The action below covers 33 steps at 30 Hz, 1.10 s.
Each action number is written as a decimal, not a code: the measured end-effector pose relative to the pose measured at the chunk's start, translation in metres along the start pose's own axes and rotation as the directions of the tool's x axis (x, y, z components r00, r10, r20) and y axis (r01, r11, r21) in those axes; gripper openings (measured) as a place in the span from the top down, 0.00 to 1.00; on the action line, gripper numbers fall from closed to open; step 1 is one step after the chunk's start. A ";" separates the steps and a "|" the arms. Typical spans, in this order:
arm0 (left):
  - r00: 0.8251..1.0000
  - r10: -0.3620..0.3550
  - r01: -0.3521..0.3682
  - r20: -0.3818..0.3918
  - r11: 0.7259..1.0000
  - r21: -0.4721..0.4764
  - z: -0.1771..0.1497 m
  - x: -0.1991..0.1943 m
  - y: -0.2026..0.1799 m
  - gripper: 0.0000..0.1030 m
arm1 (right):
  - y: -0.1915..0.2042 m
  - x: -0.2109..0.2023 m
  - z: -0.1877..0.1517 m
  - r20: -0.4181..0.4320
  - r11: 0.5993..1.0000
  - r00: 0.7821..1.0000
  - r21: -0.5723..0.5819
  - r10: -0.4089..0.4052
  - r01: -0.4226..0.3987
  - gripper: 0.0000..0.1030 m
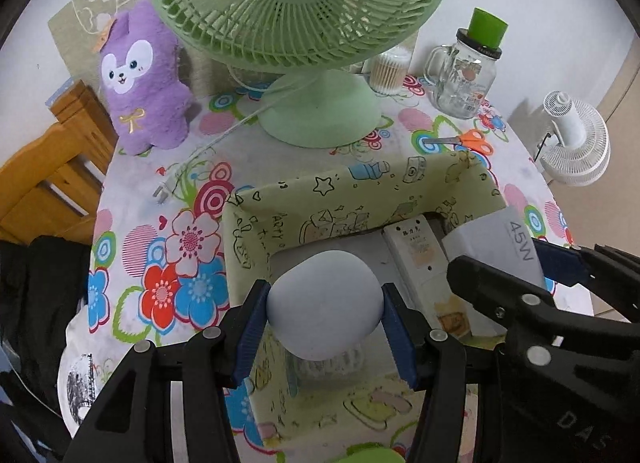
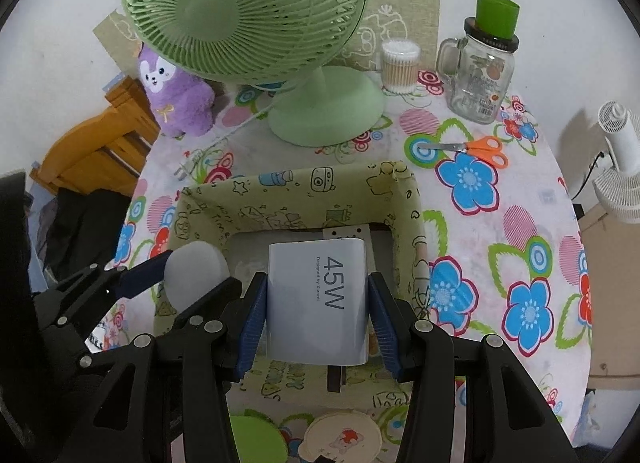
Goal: Organize rigid objects
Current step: 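Lower the puck into the box and open the left gripper while the right gripper releases the charger inside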
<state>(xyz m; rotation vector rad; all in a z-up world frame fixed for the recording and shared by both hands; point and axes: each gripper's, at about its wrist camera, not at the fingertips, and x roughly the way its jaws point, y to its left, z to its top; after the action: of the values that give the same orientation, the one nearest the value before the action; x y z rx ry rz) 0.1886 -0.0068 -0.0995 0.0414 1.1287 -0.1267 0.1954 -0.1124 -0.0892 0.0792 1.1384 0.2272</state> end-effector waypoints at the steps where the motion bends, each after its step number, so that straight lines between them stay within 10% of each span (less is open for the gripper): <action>1: 1.000 -0.003 0.003 -0.002 1.000 0.005 0.001 0.002 0.000 0.41 | -0.001 0.002 0.001 -0.002 1.000 1.000 -0.002 -0.003 0.003 0.49; 9: 0.999 0.030 -0.033 0.040 0.996 0.080 -0.002 -0.008 -0.002 0.12 | 0.000 0.009 0.005 -0.018 1.000 1.000 -0.010 -0.021 0.021 0.49; 33: 0.997 0.057 -0.051 -0.060 0.995 0.085 -0.027 0.005 0.008 0.00 | 0.018 0.043 -0.015 -0.128 1.000 0.992 -0.022 -0.001 -0.002 0.49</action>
<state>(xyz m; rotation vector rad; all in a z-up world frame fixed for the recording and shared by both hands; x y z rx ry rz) 0.1677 0.0036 -0.1157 0.1507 1.1833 -0.1247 0.1962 -0.0865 -0.1306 0.0458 1.2635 0.2476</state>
